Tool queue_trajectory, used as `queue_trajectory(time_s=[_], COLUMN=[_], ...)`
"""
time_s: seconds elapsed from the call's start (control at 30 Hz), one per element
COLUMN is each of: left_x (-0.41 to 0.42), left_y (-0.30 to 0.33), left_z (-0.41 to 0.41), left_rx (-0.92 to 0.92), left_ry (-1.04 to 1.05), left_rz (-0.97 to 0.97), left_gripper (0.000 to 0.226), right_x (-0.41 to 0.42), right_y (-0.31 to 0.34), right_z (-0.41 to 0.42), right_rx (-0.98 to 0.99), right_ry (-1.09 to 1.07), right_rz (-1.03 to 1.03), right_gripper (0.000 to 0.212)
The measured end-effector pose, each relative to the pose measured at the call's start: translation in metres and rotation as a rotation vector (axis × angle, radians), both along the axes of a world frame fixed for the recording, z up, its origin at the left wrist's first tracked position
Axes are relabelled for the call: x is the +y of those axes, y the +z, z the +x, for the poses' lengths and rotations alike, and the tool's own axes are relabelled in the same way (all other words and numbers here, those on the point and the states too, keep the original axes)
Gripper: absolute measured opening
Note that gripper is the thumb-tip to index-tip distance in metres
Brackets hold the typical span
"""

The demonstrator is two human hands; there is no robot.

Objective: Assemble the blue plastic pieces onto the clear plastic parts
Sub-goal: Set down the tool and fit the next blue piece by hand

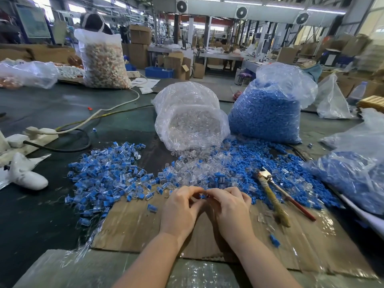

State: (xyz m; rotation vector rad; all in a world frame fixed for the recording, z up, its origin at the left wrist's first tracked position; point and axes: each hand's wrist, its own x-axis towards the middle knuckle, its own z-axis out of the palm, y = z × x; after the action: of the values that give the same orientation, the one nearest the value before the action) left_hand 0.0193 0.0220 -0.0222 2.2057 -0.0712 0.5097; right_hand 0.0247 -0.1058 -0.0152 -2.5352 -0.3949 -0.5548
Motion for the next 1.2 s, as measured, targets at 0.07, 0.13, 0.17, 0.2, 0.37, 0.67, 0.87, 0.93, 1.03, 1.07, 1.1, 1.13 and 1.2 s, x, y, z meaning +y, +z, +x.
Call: queue_trajectory(time_s=[0.07,0.13,0.17,0.2,0.37,0.67,0.87,0.93,1.03,1.07,1.1,1.13,1.2], left_x=[0.0,-0.001,-0.001,-0.001,0.005,0.081,0.088,0.082,0.06,0.05,0.039,0.029,0.009], left_y=[0.0,0.0,0.0,0.0,0.006,0.019,0.014,0.014,0.02,0.022,0.024,0.024,0.021], left_z=[-0.001,-0.001,0.0,0.0,0.001,0.019,0.02,0.019,0.016,0.014,0.011,0.009,0.005], left_rx=[0.011,0.018,0.015,0.008,-0.026,0.128,0.21,0.166,0.009,-0.031,-0.045,-0.034,0.025], left_ry=[-0.007,-0.012,-0.002,0.018,0.145,0.512,0.538,0.535,0.394,0.293,0.179,0.069,-0.094], left_rz=[-0.021,-0.018,-0.028,-0.049,-0.124,0.345,0.435,0.422,0.309,0.248,0.197,0.168,0.151], left_gripper=[0.028,0.027,0.026,0.025,0.027,0.029,0.034,0.038,0.033,0.029,0.024,0.02,0.017], right_x=[0.0,0.0,0.0,0.0,-0.009,-0.028,-0.032,-0.033,-0.033,-0.033,-0.032,-0.032,-0.031], right_y=[0.0,-0.001,-0.002,-0.002,0.0,0.005,0.009,0.01,0.011,0.011,0.011,0.01,0.01], right_z=[0.0,0.0,0.0,0.0,0.0,-0.001,-0.002,-0.002,-0.001,0.0,0.0,0.001,0.002], right_rx=[0.012,0.029,0.034,0.038,0.059,0.061,0.095,0.097,0.101,0.105,0.107,0.102,0.083], right_ry=[0.01,0.0,-0.014,-0.033,-0.145,-0.249,-0.242,-0.24,-0.246,-0.244,-0.243,-0.242,-0.243], right_rz=[-0.042,-0.085,-0.09,-0.083,-0.045,-0.017,-0.098,-0.107,-0.116,-0.122,-0.128,-0.127,-0.122], right_gripper=[0.012,0.015,0.017,0.021,0.023,0.018,0.022,0.023,0.025,0.026,0.027,0.027,0.025])
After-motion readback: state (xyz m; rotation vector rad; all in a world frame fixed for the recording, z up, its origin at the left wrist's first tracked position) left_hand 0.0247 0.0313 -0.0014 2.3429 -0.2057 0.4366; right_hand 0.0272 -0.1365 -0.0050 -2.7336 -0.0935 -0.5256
